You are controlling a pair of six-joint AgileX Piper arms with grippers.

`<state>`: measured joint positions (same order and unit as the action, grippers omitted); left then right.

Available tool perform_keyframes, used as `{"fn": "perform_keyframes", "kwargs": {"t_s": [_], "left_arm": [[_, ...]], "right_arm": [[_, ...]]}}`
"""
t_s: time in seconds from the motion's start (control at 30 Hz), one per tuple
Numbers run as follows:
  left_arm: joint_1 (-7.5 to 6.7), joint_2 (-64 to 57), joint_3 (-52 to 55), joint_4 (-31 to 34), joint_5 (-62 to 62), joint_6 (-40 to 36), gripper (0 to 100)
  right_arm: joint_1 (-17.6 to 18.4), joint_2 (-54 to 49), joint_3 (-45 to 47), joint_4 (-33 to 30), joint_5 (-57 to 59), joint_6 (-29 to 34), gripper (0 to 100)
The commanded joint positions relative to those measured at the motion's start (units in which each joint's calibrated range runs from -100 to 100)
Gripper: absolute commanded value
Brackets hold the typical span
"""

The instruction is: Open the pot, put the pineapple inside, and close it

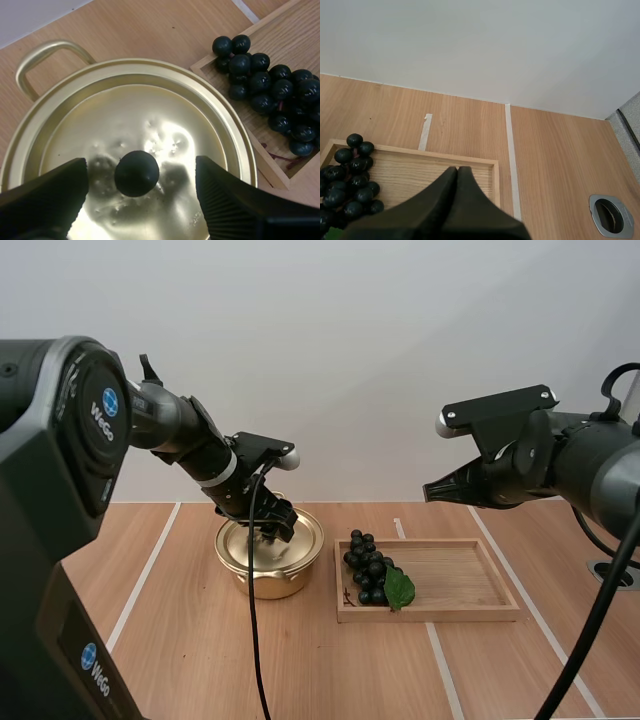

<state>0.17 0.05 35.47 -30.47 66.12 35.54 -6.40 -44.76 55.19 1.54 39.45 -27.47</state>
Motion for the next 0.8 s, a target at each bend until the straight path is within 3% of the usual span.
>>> {"fn": "perform_keyframes", "kwargs": {"t_s": [0.0, 0.37, 0.77], "left_arm": [[-0.13, 0.1, -0.2, -1.0, 0.8, 0.6, 100], [-0.13, -0.9, -4.5, -1.9, 9.2, 0.9, 100], [-0.17, -15.1, -11.8, -0.6, 17.1, -1.4, 100]], "right_arm": [[-0.3, -0.5, 0.1, -0.4, -1.1, -0.5, 0], [-0.3, -0.5, 0.1, -0.4, -1.1, -0.5, 0], [-0.3, -0.5, 0.1, -0.9, -1.1, -0.5, 0]]}}
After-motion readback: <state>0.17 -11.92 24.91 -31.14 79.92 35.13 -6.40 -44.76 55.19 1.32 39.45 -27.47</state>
